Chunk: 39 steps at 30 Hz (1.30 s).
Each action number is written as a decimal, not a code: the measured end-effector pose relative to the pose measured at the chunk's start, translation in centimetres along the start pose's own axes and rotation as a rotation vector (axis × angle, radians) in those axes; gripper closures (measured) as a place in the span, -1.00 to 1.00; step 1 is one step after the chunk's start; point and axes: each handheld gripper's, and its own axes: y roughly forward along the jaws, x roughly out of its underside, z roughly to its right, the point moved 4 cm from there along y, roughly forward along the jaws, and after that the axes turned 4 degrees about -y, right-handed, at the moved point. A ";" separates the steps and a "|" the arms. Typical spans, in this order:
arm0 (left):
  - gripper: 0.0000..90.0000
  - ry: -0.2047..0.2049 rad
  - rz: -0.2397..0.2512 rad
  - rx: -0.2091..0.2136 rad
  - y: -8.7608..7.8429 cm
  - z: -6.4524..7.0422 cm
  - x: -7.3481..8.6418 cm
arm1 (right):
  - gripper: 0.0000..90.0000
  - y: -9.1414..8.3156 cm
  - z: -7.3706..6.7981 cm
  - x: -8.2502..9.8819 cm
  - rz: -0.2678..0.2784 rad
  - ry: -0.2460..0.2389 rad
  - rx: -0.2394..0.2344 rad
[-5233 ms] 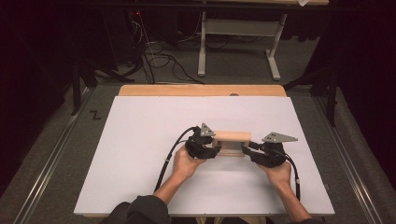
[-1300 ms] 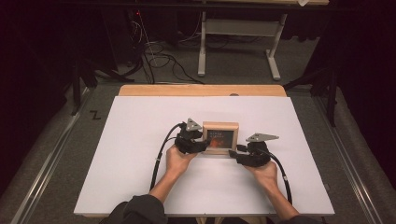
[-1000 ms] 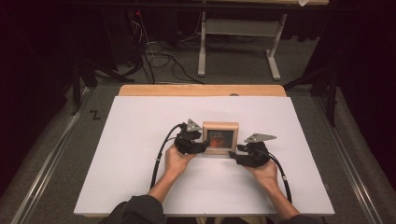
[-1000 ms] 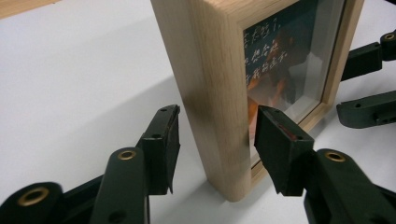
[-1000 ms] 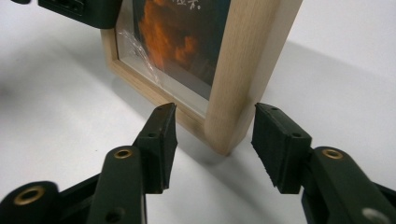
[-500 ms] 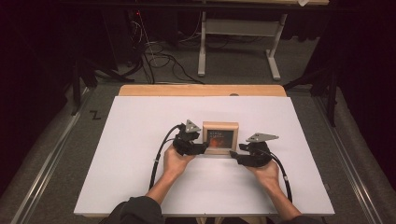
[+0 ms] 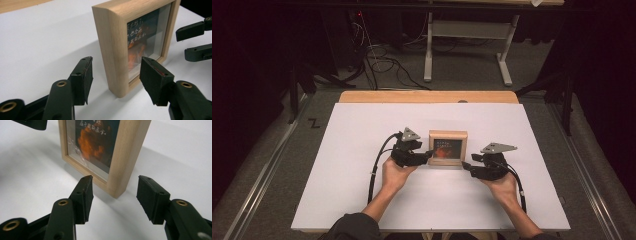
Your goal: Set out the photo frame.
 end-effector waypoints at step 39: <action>-0.07 0.095 0.038 0.059 -6.3 4.4 0.6 | 0.04 -7.6 -0.6 1.3 0.111 0.055 -0.025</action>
